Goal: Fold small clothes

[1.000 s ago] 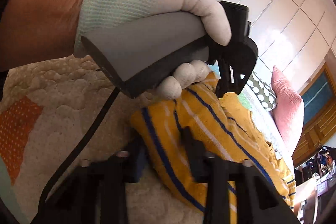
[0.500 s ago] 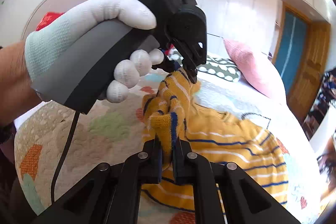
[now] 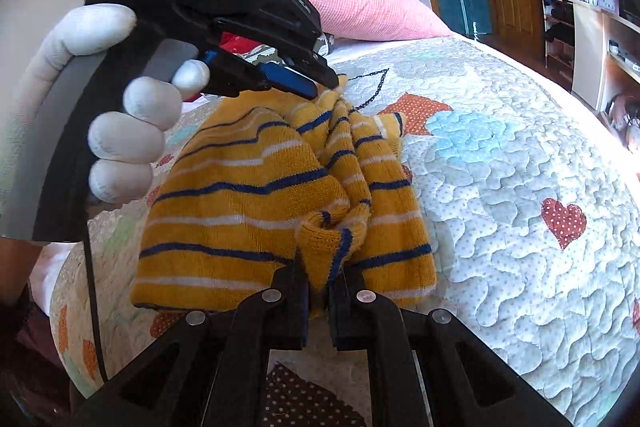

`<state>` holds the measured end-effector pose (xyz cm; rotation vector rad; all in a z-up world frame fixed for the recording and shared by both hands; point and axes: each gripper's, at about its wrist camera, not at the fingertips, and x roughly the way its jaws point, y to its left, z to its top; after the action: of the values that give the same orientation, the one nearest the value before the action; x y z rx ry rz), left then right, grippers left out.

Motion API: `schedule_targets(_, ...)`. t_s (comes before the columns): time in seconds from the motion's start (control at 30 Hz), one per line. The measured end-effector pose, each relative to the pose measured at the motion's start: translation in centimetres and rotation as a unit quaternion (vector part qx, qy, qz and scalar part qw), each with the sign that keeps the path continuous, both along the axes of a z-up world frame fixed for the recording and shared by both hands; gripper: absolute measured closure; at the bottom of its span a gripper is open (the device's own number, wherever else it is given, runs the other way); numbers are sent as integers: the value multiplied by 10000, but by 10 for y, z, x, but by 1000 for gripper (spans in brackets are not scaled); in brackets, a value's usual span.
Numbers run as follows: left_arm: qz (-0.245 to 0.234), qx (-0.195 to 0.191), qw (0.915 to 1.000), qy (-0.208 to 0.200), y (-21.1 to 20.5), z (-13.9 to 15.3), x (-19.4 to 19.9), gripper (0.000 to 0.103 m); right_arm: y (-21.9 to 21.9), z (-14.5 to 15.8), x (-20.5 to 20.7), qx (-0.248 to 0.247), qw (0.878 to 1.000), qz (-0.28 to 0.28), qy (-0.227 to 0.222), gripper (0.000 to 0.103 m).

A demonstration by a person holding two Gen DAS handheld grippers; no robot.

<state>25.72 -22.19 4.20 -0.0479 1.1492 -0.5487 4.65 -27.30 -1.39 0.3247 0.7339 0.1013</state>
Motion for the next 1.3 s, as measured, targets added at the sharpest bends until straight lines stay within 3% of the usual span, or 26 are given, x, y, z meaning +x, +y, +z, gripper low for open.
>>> schedule_targets(0.03,85,-24,9999,-94,10,8,-4,78,4,1,1,-24,10000,29,1,97)
schedule_targets(0.1,351,35,9987,-369,35,22,-10,57,5,0,1,-19,10000,0,-11,94)
schedule_targets(0.13,476,69,9977,-477,50,25,-14,55,5,0,0,32,10000,7,12,90)
schedule_targets(0.37,793,327,9929,-830,126,8,-68,55,-16,41,-9,369,9992,-18,-153,86)
schedule_targets(0.5,806,56,9951,-571,140,-23,-89,55,-12,61,30,420,9990,132,-35,86)
schedule_targets(0.6,872,-147,9953,-390,142,-41,-92,55,-14,67,65,310,9994,-144,69,80)
schedule_targets(0.7,824,-171,9950,-529,143,-44,-96,55,-30,75,75,794,9955,-515,23,80)
schedule_targets(0.73,793,-157,9951,-571,142,-45,-97,55,-33,76,76,867,9945,-580,-14,74)
schedule_targets(0.83,750,-99,9949,-668,141,-46,-99,54,-25,70,90,716,9963,-424,196,71)
schedule_targets(1.0,776,-7,9944,-711,140,-49,-103,53,7,41,131,66,9963,-29,855,72)
schedule_targets(1.07,731,96,9944,-763,138,-49,-105,53,6,33,137,337,9951,174,914,93)
schedule_targets(1.17,617,159,9947,-811,135,-50,-107,53,-11,36,132,545,9952,-13,809,95)
schedule_targets(1.3,635,233,9946,-786,130,-56,-107,51,-32,28,130,295,9935,-541,959,101)
